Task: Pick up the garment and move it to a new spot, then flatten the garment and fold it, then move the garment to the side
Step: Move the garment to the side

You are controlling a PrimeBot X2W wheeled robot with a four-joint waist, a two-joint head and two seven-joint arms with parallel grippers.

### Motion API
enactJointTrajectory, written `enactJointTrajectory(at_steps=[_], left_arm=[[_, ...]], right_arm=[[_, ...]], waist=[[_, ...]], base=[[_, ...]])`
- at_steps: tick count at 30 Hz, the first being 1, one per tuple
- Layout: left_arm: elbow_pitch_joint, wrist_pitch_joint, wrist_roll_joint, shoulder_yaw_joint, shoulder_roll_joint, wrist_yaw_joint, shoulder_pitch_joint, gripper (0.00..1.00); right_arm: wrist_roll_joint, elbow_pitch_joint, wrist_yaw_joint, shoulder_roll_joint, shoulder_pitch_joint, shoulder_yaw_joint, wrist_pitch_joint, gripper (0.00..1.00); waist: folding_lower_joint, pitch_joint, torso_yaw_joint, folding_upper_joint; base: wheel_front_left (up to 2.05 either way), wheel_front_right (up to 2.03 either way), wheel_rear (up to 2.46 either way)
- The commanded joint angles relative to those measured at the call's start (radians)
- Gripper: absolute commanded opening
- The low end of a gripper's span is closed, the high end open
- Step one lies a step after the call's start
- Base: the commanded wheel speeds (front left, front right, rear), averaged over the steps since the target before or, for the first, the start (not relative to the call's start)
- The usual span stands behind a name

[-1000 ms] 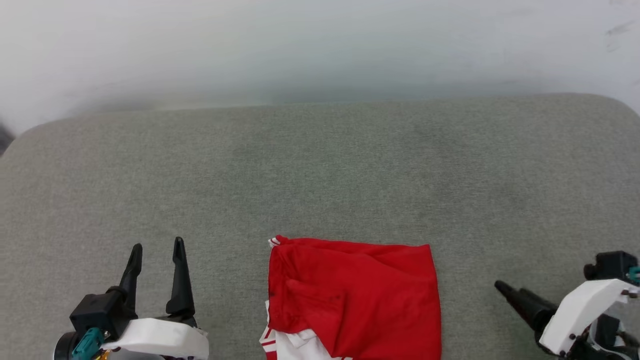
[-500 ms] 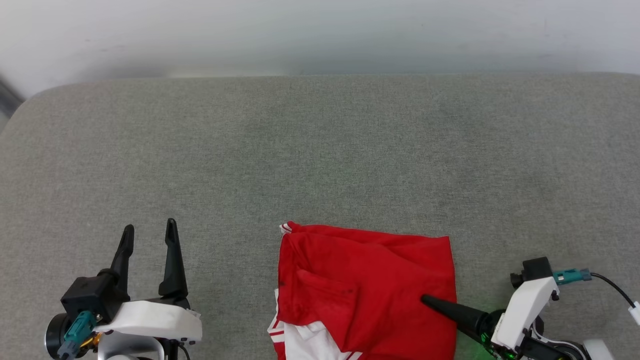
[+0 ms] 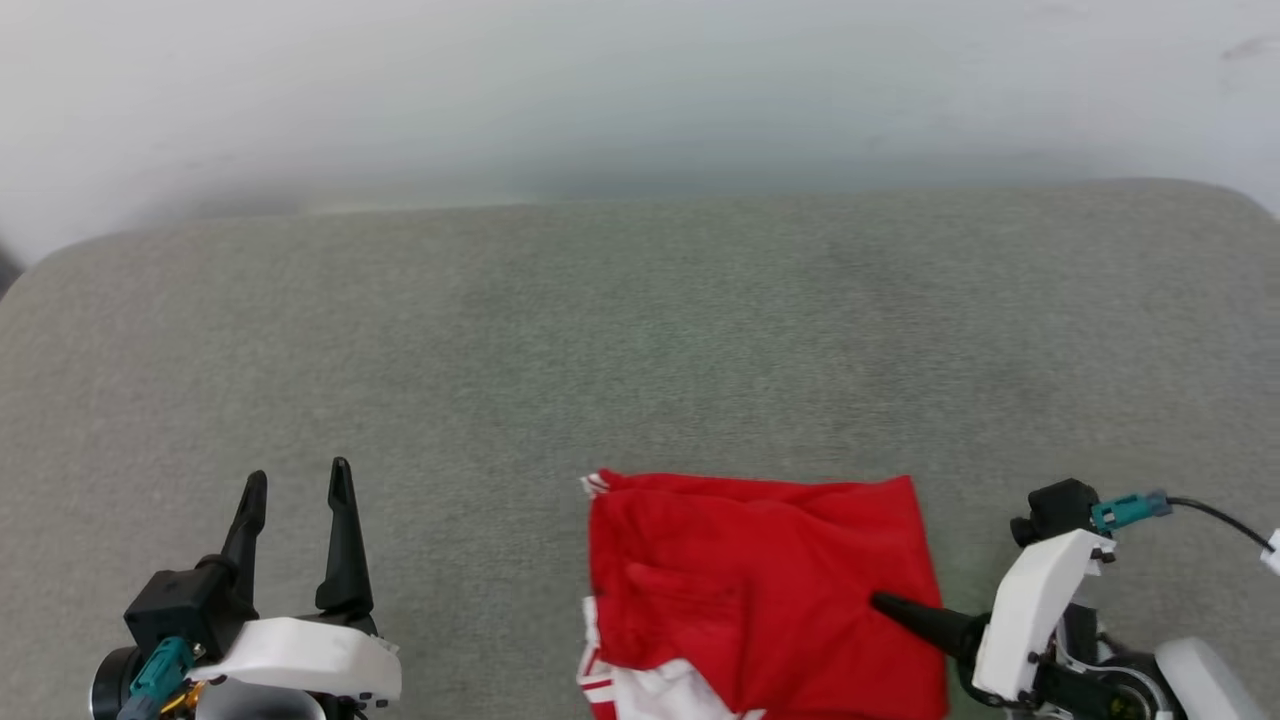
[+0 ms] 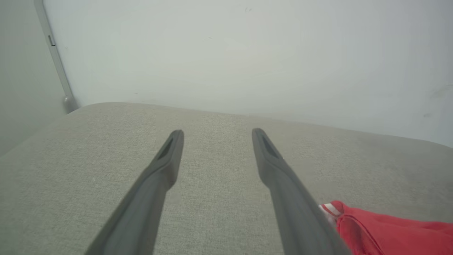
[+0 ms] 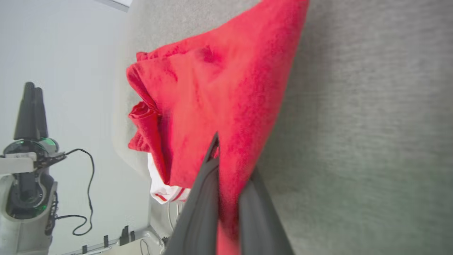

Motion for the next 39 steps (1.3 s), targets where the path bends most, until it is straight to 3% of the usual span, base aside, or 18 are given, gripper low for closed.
enactJointTrajectory(at_steps=[1,9,15,22,30,39], left_arm=[[-0.005,-0.002,0.002,0.002,-0.004,0.0,0.012,1.0],[-0.032,-0.002,0.009,-0.002,-0.024,-0.003,0.021,1.0],[-0.038,-0.001,0.028,-0.029,-0.027,-0.033,-0.03,1.0],[-0.074,0.032,0.068,-0.059,0.009,-0.062,-0.138,1.0],[-0.118,0.085,0.113,-0.091,0.055,-0.094,-0.25,1.0],[-0.145,0.116,0.133,-0.106,0.078,-0.113,-0.326,1.0]], right_arm=[[-0.042,-0.003,0.0,-0.036,-0.015,0.02,-0.012,0.0],[-0.336,0.04,0.0,-0.193,-0.094,0.089,-0.054,0.0],[-0.469,0.085,0.0,-0.232,-0.199,0.066,-0.11,0.0],[-0.61,0.188,-0.001,-0.242,-0.353,-0.037,-0.285,0.0],[-0.7,0.356,-0.001,-0.266,-0.51,-0.198,-0.496,0.0],[-0.675,0.548,0.0,-0.242,-0.596,-0.29,-0.601,0.0]], waist=[[0.0,-0.016,-0.028,0.0],[0.0,-0.008,-0.151,0.0],[0.0,0.064,-0.245,0.0],[0.0,0.192,-0.329,0.0],[0.0,0.336,-0.355,0.0],[0.0,0.434,-0.323,0.0]], base=[[0.0,0.0,0.0],[0.0,0.0,0.0],[0.0,0.0,0.0],[0.0,0.0,0.0],[0.0,0.0,0.0],[0.0,0.0,0.0]])
